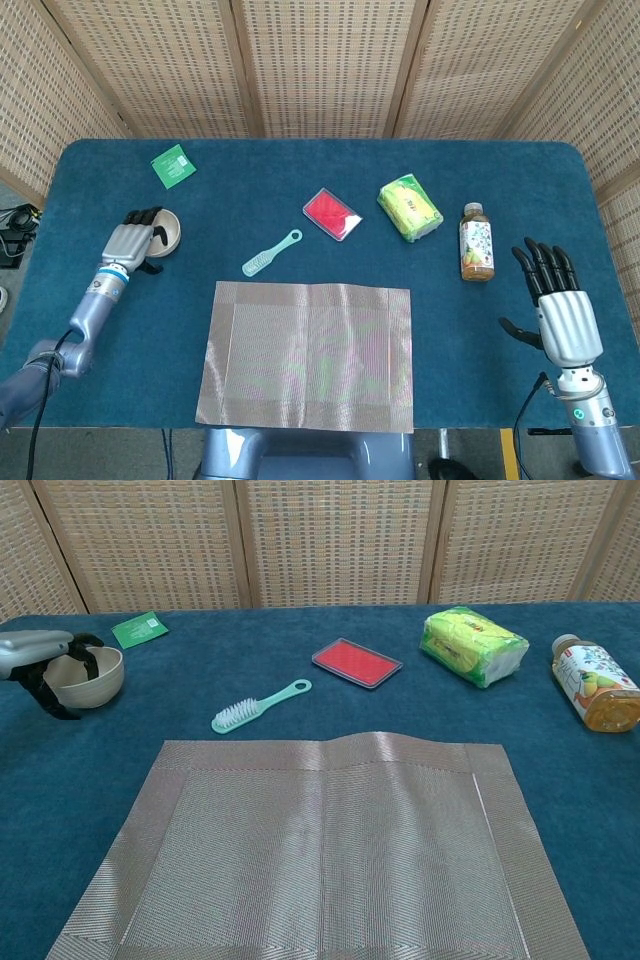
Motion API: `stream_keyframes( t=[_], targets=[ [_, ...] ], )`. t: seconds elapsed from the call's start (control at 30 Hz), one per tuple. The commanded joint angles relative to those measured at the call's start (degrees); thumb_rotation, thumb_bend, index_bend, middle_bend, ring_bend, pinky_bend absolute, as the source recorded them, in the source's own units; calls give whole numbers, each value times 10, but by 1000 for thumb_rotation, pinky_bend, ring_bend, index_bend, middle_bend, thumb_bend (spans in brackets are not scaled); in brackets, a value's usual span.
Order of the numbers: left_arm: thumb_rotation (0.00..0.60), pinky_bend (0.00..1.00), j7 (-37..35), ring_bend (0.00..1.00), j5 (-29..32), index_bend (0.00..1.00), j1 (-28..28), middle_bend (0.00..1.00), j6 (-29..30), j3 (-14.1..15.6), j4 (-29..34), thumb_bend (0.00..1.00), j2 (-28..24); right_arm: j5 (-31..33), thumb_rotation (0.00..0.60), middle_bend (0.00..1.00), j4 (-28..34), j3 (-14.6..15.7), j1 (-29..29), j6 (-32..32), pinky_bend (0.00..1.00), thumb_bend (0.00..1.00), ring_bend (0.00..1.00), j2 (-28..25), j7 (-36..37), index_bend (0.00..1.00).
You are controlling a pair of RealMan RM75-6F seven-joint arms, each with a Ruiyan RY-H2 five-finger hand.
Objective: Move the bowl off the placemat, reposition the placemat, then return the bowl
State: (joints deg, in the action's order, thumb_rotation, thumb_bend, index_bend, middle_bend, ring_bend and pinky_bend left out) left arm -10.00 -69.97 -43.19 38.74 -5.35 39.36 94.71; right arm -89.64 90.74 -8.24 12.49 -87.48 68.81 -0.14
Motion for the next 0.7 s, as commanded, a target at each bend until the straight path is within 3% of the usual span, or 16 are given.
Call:
stream_keyframes(
  t=[0.03,0.17,0.33,0.53,0.7],
  targets=[
    [600,0,18,0,2,567,-3,0,-10,-3,-22,474,16,1,600,0,-1,0,0,1,0,0,0,0,0,0],
    [600,0,24,0,2,647,-1,0,0,-10,-21,534,17,0,600,0,-1,0,1,1,0,0,0,0,1,0],
    [600,0,17,0,-22,669,9,0,59,-16,34,568,-14,-2,600,0,1,1,0,-1,0,0,0,0,1,0],
    [600,0,52,0,-104,671,22,0,179,-1,204,568,-94,-4,600,0,4,1,0,-3,0,0,0,-2,3,0],
    [600,0,89,0,-145,674,21,0,218,6,305,568,-127,-4,600,0,5,0,-2,-6,0,0,0,-3,4,0]
  ],
)
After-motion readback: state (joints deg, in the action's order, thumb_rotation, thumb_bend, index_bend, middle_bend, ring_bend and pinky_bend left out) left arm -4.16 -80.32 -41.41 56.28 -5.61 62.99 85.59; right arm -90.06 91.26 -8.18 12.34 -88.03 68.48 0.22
